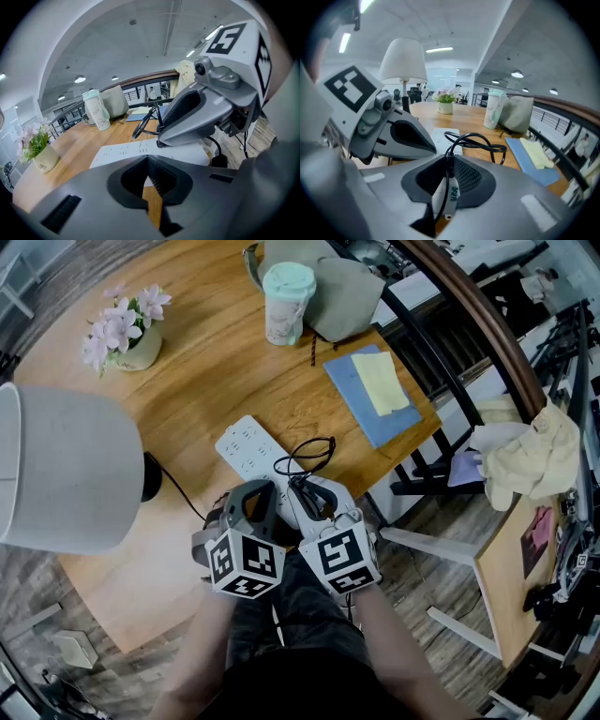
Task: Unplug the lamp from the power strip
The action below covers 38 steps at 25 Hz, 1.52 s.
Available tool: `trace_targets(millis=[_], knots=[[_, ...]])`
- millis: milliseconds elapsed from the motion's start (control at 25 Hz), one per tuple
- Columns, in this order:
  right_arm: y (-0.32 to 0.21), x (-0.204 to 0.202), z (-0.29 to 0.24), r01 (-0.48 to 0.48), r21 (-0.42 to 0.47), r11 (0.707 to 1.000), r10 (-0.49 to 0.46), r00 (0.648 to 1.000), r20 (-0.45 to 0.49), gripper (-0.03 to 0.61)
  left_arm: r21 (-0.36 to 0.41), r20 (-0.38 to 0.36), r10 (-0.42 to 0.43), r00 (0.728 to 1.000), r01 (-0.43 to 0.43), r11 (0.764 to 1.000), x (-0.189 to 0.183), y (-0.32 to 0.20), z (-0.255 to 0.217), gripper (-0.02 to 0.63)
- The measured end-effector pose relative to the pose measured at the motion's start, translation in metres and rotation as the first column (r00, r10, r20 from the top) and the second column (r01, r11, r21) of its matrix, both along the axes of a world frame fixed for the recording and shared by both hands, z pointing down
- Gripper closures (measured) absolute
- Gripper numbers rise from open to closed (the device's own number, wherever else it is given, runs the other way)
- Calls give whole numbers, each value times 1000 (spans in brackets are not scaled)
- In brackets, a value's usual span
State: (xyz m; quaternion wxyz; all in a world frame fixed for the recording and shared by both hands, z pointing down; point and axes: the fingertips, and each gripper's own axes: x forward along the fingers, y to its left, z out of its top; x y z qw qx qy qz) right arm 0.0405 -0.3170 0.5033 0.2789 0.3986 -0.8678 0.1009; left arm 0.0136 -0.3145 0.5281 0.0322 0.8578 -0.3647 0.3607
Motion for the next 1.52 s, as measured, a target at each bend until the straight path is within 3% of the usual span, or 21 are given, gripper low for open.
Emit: trace_targets(millis=[120, 320, 440, 720, 960, 1160, 1520], knots=[[-4, 7, 1, -58, -76, 995, 67, 990, 120, 509, 2, 4, -1, 1000, 1, 1000, 0, 0, 0, 618], [-1, -13, -31, 33, 61, 998, -37, 998, 60, 509, 5, 0, 4, 1000, -4, 1000, 3, -1, -1, 618], [-6, -13, -37, 49, 73, 996, -53, 997, 48, 509, 2, 1, 0, 1000, 0, 1000, 3, -1, 0, 618], [-7, 3, -32, -14, 30, 999, 10, 994, 105, 509, 4, -49, -19, 999, 19, 1000, 3, -1, -1, 618], [-7, 19, -19, -61, -4, 998, 61, 992, 110, 509, 30, -16, -11, 1000, 12, 999, -1, 0, -1, 618], [-10, 27, -13, -97, -22, 995, 99, 988, 117, 508, 48, -30, -38, 999, 40, 998, -9, 4, -7, 618], [-22, 46, -6, -223, -34, 974, 226, 960, 166, 500, 81, -87, -84, 993, 91, 993, -30, 17, -31, 618]])
